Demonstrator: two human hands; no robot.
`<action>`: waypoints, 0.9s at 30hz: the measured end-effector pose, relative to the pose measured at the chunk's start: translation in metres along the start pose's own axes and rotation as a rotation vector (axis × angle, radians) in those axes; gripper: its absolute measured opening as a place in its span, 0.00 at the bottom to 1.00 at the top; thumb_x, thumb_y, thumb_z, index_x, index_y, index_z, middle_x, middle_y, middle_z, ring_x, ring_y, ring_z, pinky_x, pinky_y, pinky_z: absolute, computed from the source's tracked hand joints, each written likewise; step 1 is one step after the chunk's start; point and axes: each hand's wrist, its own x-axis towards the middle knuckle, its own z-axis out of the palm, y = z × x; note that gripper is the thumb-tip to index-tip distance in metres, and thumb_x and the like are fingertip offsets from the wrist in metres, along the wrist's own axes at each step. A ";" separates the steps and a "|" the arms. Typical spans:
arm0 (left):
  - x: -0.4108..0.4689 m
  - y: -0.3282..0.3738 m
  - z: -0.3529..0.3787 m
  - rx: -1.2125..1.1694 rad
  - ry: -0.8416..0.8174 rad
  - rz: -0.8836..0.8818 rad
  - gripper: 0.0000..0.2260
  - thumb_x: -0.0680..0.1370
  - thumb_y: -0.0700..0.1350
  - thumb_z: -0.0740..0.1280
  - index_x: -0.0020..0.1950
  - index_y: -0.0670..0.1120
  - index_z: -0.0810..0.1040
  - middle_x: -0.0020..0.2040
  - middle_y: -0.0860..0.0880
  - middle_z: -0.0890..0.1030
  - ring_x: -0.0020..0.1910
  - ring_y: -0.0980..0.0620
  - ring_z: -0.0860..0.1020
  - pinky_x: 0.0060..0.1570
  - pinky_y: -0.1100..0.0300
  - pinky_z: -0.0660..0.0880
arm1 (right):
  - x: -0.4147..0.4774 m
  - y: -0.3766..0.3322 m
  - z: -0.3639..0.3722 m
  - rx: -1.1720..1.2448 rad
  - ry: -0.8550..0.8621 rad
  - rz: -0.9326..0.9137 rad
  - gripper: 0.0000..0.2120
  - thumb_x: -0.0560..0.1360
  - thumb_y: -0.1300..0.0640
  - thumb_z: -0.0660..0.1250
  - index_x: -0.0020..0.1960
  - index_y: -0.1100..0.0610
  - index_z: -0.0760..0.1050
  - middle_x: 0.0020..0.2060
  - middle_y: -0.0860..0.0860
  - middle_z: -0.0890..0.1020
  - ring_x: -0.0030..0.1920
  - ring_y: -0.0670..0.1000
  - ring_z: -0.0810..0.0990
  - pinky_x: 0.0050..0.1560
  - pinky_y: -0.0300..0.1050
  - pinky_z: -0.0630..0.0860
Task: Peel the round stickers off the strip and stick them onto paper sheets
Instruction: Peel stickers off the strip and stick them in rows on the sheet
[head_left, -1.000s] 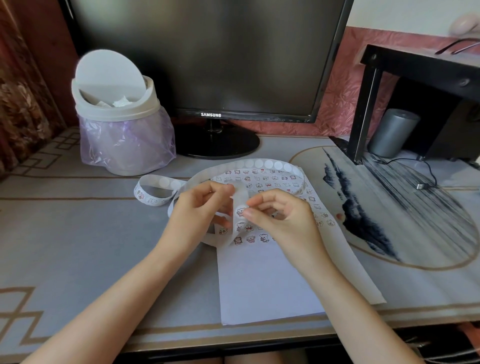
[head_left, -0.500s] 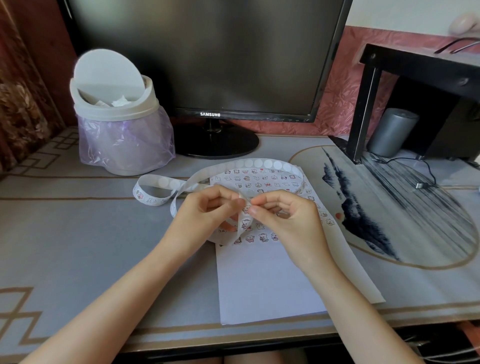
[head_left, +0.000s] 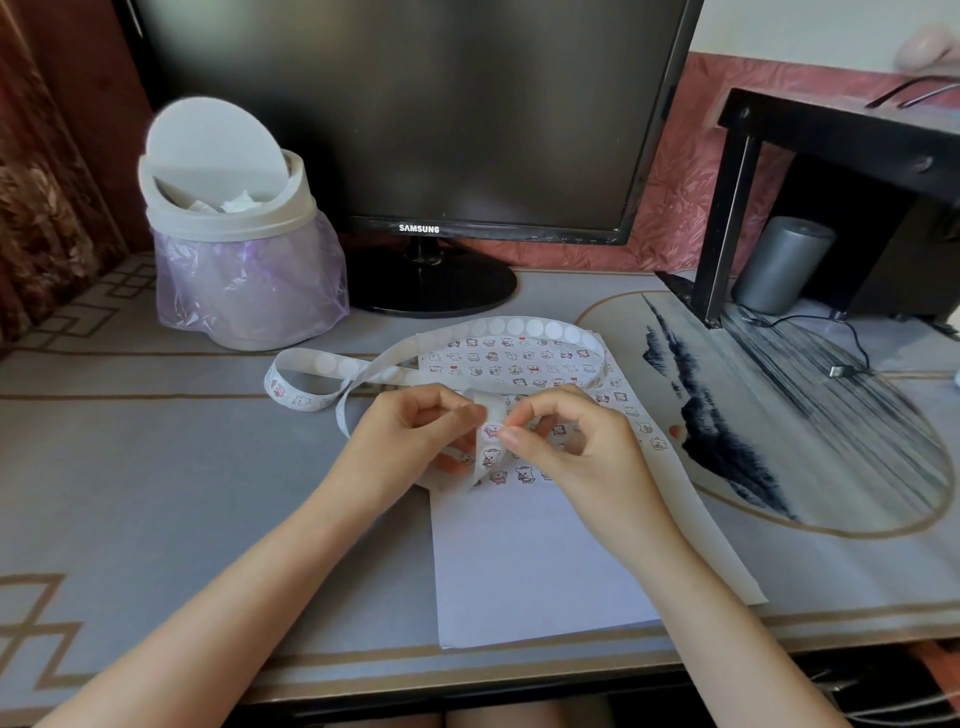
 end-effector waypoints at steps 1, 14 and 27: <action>0.001 -0.001 0.000 0.013 0.008 -0.002 0.07 0.76 0.44 0.68 0.43 0.41 0.80 0.37 0.46 0.83 0.34 0.54 0.80 0.36 0.60 0.80 | -0.001 -0.001 -0.002 0.032 0.003 0.015 0.05 0.71 0.61 0.72 0.40 0.53 0.79 0.40 0.46 0.80 0.41 0.44 0.76 0.38 0.31 0.68; 0.004 -0.010 0.000 0.139 -0.016 0.017 0.08 0.77 0.43 0.67 0.38 0.44 0.79 0.37 0.47 0.84 0.32 0.58 0.79 0.34 0.69 0.75 | -0.003 0.013 -0.080 -0.078 0.131 0.416 0.03 0.71 0.59 0.72 0.41 0.59 0.81 0.29 0.53 0.77 0.24 0.42 0.68 0.23 0.29 0.62; 0.005 -0.011 0.001 0.146 -0.018 0.013 0.08 0.77 0.42 0.67 0.38 0.44 0.79 0.35 0.48 0.83 0.32 0.60 0.79 0.34 0.70 0.75 | -0.001 0.025 -0.079 -0.180 0.092 0.422 0.01 0.71 0.65 0.71 0.42 0.63 0.80 0.33 0.53 0.81 0.23 0.37 0.71 0.24 0.27 0.65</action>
